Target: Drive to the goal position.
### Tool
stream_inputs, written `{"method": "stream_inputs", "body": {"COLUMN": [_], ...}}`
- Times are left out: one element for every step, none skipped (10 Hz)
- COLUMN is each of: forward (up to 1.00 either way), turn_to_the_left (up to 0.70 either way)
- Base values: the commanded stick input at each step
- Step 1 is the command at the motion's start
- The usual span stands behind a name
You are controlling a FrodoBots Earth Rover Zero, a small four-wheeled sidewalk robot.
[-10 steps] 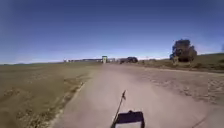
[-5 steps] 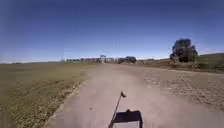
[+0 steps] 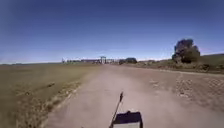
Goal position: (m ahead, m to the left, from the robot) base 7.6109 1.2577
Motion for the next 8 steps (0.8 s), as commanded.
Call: {"method": "stream_inputs", "body": {"forward": [1.00,1.00,1.00,1.00,1.00,1.00,1.00,1.00], "turn_to_the_left": [0.00,0.00,0.00,0.00,0.00,0.00,0.00,0.00]}}
